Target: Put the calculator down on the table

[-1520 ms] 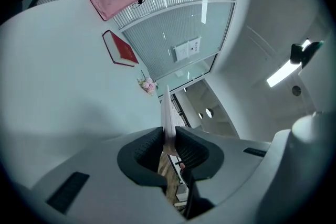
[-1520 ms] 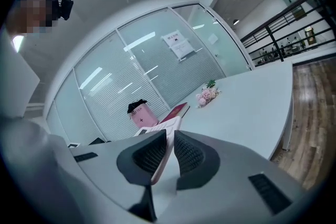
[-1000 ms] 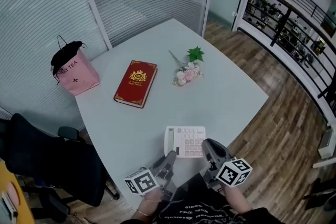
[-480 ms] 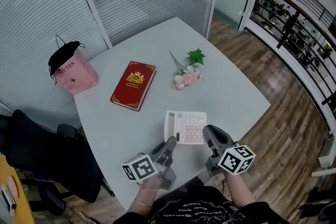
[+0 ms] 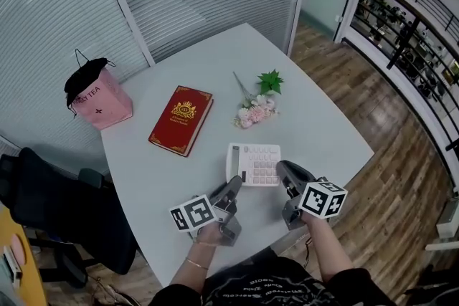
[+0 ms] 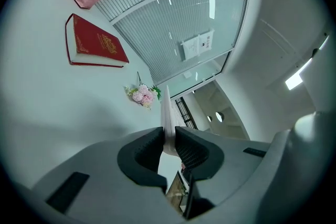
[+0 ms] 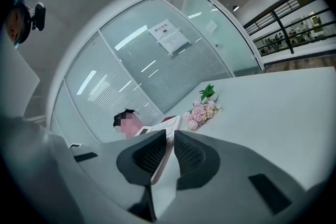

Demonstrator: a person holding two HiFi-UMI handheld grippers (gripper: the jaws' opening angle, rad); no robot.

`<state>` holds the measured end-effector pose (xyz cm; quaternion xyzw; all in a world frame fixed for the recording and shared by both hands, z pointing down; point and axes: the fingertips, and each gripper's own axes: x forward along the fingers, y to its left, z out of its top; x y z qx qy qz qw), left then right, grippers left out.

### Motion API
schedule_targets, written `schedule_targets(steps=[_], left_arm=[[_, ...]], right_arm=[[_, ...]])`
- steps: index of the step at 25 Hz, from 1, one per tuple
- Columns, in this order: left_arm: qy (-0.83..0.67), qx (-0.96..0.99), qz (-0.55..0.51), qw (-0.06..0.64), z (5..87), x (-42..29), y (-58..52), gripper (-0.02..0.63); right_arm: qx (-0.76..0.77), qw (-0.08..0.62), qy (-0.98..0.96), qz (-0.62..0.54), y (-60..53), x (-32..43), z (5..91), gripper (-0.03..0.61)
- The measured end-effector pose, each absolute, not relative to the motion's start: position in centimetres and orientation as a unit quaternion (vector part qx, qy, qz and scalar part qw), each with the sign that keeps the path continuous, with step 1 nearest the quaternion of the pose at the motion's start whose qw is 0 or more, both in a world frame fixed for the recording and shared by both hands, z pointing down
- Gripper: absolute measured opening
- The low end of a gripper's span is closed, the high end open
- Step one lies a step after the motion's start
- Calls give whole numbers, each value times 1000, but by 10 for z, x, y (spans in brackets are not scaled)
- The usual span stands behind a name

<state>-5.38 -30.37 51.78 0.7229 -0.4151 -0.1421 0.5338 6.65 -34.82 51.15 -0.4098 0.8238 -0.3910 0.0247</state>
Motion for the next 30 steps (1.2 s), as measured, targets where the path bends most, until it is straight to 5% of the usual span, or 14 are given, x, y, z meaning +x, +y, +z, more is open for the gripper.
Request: schedule_targets(steps=[11,30], left_arm=[[-426,711,-111,549,564,-37,-356,84],[-460,656,-86,592,639,-33,-411,84]], right_arm=[[-407,45,769,-490,-405,85,567,57],[-411,-26,735,-538,-467,85,650,58]])
